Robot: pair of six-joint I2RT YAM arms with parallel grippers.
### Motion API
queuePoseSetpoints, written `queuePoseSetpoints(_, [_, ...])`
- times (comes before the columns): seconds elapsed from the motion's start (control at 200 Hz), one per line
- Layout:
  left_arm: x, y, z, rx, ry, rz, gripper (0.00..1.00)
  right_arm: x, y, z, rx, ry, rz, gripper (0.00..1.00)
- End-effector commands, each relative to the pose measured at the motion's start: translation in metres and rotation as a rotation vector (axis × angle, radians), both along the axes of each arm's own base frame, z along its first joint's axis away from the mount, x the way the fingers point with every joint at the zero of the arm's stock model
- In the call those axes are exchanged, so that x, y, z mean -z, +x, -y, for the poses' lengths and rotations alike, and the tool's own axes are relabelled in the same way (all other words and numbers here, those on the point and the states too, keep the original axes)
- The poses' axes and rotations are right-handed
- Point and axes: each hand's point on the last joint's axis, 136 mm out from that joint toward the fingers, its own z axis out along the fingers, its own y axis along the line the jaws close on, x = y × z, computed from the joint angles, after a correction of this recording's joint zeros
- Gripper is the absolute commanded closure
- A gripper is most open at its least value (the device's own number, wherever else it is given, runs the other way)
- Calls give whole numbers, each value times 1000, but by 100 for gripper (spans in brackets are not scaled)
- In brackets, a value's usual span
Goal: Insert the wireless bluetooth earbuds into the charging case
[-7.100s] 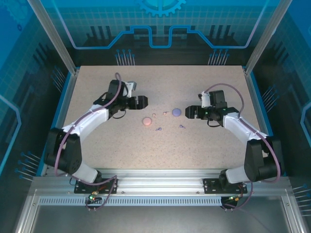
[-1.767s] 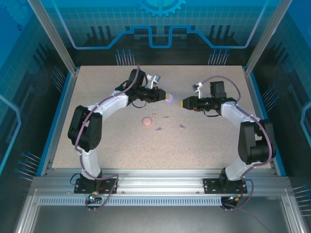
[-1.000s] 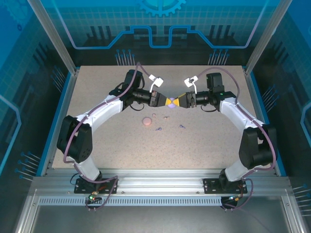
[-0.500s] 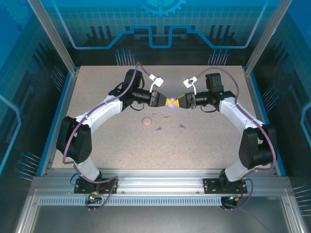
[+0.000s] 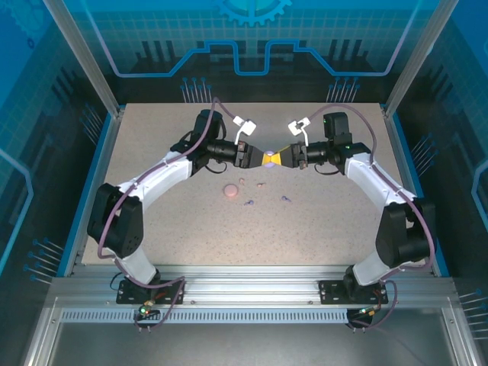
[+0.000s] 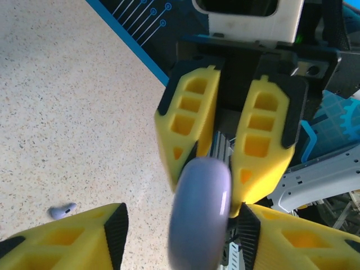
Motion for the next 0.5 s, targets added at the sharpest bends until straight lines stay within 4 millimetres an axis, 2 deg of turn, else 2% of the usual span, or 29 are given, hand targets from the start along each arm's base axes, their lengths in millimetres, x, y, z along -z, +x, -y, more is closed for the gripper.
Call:
queuePoseSetpoints(0.0, [-29,-3,-4,-24,-65,61,41,-23,-4,4,8,35,50,86])
queuePoseSetpoints(0.29, [-46,-8,-9,-40,-142,78,41,-41,-6,7,30,53,78,86])
queuePoseSetpoints(0.495, [-50,-12,-8,-31,-157,90,46,-46,-8,6,33,58,85,86])
